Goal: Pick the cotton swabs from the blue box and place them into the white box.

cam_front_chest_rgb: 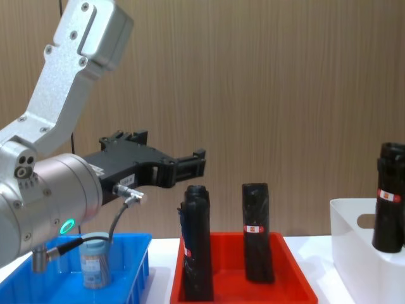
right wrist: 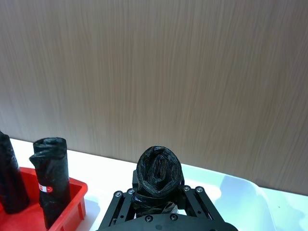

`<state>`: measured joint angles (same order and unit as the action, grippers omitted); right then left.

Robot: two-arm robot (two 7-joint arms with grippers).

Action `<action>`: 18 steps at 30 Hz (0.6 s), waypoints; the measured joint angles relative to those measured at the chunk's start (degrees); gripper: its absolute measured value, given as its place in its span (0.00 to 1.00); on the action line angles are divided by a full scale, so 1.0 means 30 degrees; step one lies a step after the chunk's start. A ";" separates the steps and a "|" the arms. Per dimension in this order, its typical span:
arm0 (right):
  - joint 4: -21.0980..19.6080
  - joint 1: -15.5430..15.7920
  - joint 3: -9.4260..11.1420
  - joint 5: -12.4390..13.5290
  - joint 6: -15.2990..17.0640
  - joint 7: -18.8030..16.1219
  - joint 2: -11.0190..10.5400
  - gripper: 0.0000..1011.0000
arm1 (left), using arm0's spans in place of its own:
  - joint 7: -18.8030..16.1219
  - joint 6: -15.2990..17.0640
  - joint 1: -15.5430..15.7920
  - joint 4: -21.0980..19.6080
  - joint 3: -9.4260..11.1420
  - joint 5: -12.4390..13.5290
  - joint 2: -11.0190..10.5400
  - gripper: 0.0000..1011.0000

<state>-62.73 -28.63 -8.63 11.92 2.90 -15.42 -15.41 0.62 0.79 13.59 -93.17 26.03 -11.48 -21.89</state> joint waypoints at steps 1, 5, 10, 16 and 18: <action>0.0104 -0.0021 -0.0005 -0.0007 -0.0013 0.0006 0.0009 0.36 | -0.0001 0.0000 -0.0001 0.0000 0.0000 0.0000 -0.0001 0.99; 0.0519 -0.0110 -0.0038 -0.0067 -0.0080 0.0015 0.0040 0.44 | 0.0001 0.0000 0.0000 0.0000 0.0001 0.0000 0.0000 0.99; 0.0824 -0.0157 -0.0074 -0.0137 -0.0135 0.0012 0.0070 0.57 | 0.0000 0.0000 -0.0001 -0.0001 0.0001 0.0000 0.0000 0.99; 0.0990 -0.0169 -0.0107 -0.0148 -0.0185 -0.0076 0.0088 0.77 | 0.0000 0.0000 -0.0001 0.0000 0.0000 0.0000 0.0000 0.99; 0.0990 -0.0170 -0.0112 -0.0149 -0.0202 -0.0124 0.0088 0.80 | 0.0001 0.0000 0.0000 -0.0001 0.0000 0.0000 0.0000 0.99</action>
<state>-59.76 -29.14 -8.97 11.47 2.29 -15.80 -15.15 0.63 0.79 13.59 -93.18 26.02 -11.48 -21.89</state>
